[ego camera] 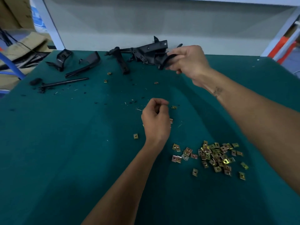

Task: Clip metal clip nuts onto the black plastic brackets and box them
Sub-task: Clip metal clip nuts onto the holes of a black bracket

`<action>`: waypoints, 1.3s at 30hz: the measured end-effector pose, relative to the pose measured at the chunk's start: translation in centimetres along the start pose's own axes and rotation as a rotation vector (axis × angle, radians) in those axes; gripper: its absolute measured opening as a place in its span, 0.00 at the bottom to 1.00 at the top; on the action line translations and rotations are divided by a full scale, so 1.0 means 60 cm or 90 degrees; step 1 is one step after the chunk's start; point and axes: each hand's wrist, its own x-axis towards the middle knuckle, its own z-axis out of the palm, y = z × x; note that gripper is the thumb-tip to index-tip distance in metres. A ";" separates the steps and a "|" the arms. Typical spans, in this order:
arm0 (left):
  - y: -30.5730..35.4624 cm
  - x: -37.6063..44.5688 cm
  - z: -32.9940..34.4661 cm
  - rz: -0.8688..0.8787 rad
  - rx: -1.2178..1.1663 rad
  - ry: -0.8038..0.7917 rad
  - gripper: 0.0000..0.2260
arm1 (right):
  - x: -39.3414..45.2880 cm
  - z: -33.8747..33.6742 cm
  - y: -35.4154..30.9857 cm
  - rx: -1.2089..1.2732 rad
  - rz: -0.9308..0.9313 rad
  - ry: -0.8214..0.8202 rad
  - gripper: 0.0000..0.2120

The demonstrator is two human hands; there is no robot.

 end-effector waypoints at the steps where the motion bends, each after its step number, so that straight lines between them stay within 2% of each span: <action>1: -0.001 0.001 0.000 0.004 0.005 0.000 0.10 | -0.017 -0.008 0.001 -0.050 -0.045 0.016 0.15; 4: -0.004 0.002 0.003 0.030 0.036 0.004 0.09 | -0.077 -0.028 0.000 -0.122 -0.143 0.049 0.06; 8: 0.003 -0.015 0.006 0.182 0.110 0.023 0.03 | -0.158 -0.047 -0.008 -0.021 -0.156 0.075 0.06; 10: 0.005 -0.018 -0.002 0.256 0.117 0.035 0.11 | -0.189 -0.045 -0.006 0.085 -0.110 0.053 0.08; 12: 0.006 -0.026 -0.011 0.277 0.050 -0.036 0.15 | -0.220 -0.041 0.005 0.147 -0.056 0.044 0.10; 14: 0.008 -0.035 -0.024 0.217 -0.032 -0.150 0.18 | -0.242 -0.039 0.023 0.178 -0.013 0.050 0.11; 18: 0.025 -0.037 -0.049 -0.038 -0.136 -0.377 0.16 | -0.265 -0.039 0.055 0.221 0.029 0.073 0.10; 20: 0.035 -0.030 -0.058 -0.085 -0.131 -0.456 0.14 | -0.275 -0.035 0.066 0.207 0.014 0.021 0.10; 22: 0.045 -0.022 -0.068 -0.071 -0.095 -0.503 0.11 | -0.283 -0.026 0.072 0.155 -0.021 -0.085 0.10; 24: 0.049 -0.016 -0.075 -0.033 -0.041 -0.484 0.10 | -0.282 -0.017 0.079 0.114 -0.047 -0.155 0.09; 25: 0.049 -0.014 -0.076 -0.030 -0.028 -0.442 0.10 | -0.276 -0.014 0.084 0.095 -0.049 -0.145 0.09; 29: 0.047 -0.001 -0.074 -0.031 -0.051 -0.189 0.09 | -0.263 -0.010 0.120 -0.122 -0.087 -0.018 0.10; 32: 0.048 0.008 -0.080 -0.039 -0.107 -0.051 0.10 | -0.263 -0.002 0.143 -0.279 -0.142 -0.078 0.13; 34: 0.050 0.009 -0.084 -0.046 -0.102 -0.015 0.17 | -0.260 0.005 0.145 -0.314 -0.185 -0.128 0.15; 36: 0.048 0.008 -0.083 -0.046 -0.036 -0.019 0.25 | -0.258 0.009 0.142 -0.354 -0.232 -0.160 0.15; 39: 0.043 0.006 -0.082 -0.034 0.047 -0.040 0.24 | -0.256 0.009 0.142 -0.377 -0.235 -0.171 0.13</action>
